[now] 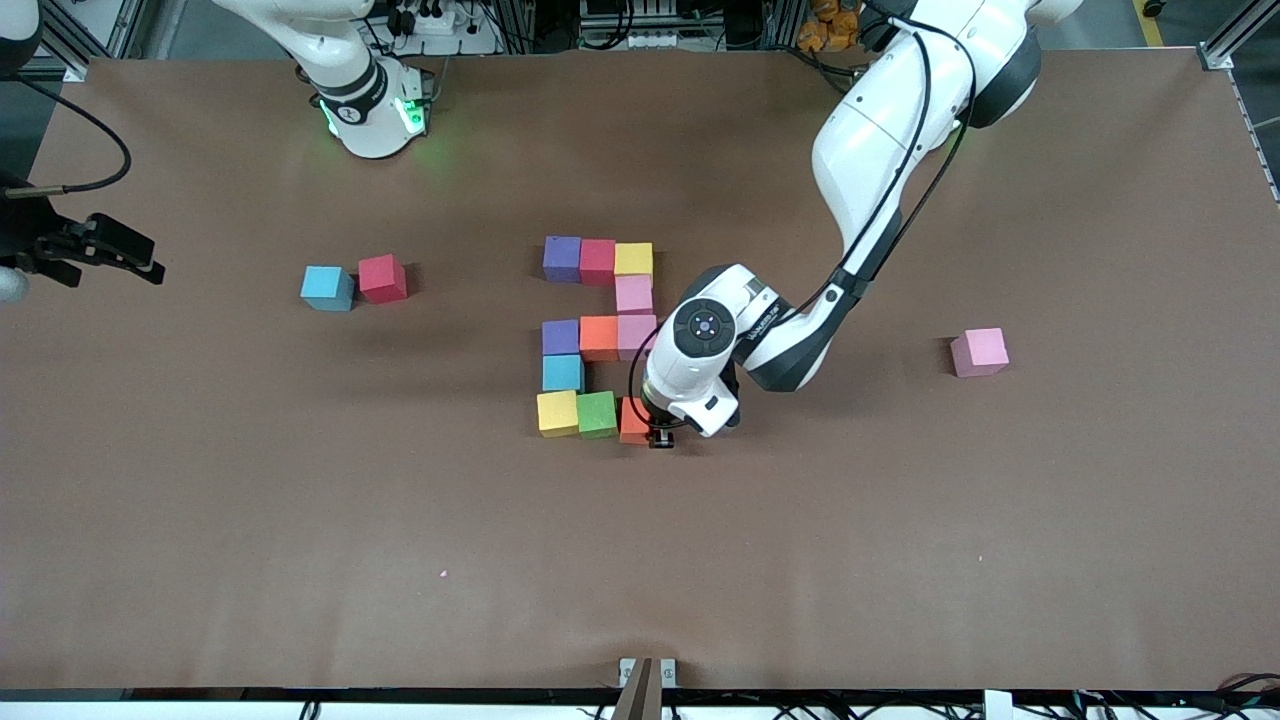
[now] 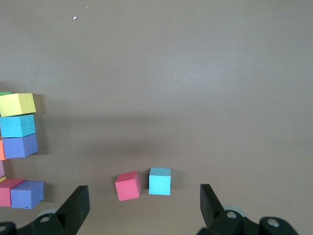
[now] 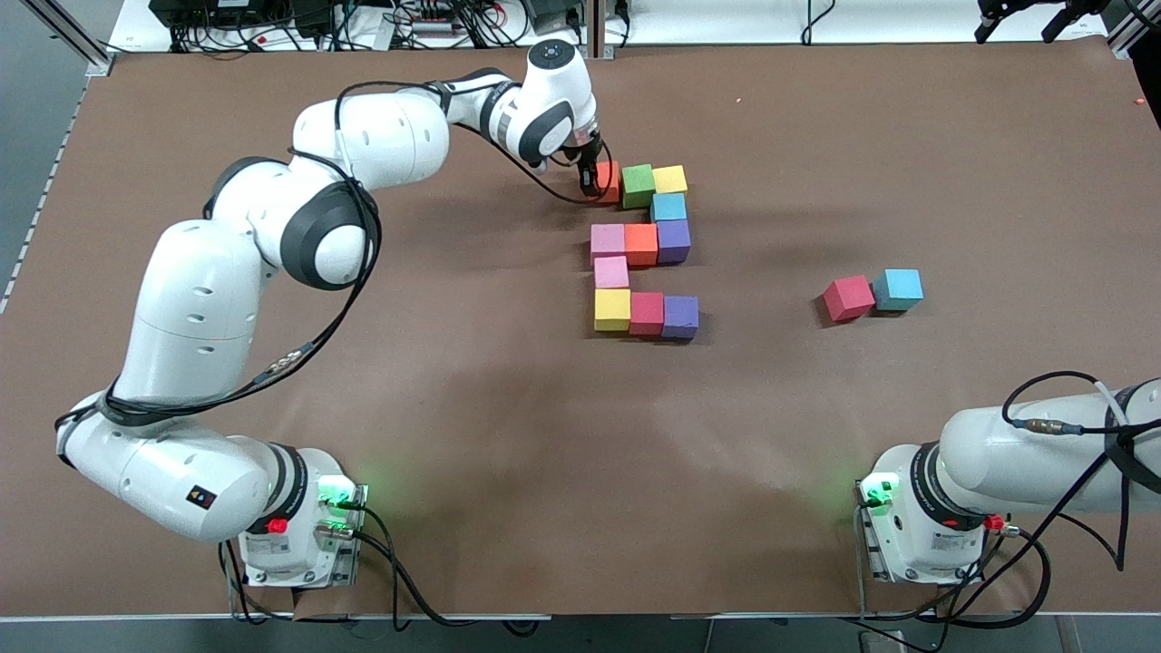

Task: Form number 2 with 11 blocks
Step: 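Carry the orange cube beside green and lower it with the left gripper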

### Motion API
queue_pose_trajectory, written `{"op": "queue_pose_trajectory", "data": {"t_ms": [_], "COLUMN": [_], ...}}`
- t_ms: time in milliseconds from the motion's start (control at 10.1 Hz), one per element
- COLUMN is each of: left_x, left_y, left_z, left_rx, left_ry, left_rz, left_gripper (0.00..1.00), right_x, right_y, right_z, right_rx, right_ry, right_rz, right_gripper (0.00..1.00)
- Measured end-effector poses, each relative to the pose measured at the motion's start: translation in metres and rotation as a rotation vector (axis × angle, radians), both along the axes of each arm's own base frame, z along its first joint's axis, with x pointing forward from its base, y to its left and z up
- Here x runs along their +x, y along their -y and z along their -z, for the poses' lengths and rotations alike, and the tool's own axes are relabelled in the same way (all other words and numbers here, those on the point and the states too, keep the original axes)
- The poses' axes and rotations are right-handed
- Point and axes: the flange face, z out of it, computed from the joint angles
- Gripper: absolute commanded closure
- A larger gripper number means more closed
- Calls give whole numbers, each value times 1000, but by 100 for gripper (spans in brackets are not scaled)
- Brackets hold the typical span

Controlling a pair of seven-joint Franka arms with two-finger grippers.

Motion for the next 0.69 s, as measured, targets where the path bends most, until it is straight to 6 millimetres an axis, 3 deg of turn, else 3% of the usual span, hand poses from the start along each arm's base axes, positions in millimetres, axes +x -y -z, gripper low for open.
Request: {"op": "queue_pose_trajectory", "data": {"t_ms": [396, 494, 593, 692], "left_x": [-2, -2, -2, -2], "left_y": [0, 0, 0, 0], "left_z": [0, 0, 0, 0], "left_rx": [9, 10, 10, 10], "left_ry": [-27, -28, -28, -28], "left_rz": [-5, -5, -5, -5], "left_gripper": [70, 53, 6, 0], "right_x": [0, 0, 0, 0], "right_y": [0, 0, 0, 0], "right_z": [0, 0, 0, 0], "right_rx": [0, 0, 0, 0], "right_ry": [0, 0, 0, 0], "right_rz": [0, 0, 0, 0], "right_gripper": [0, 0, 0, 0]}}
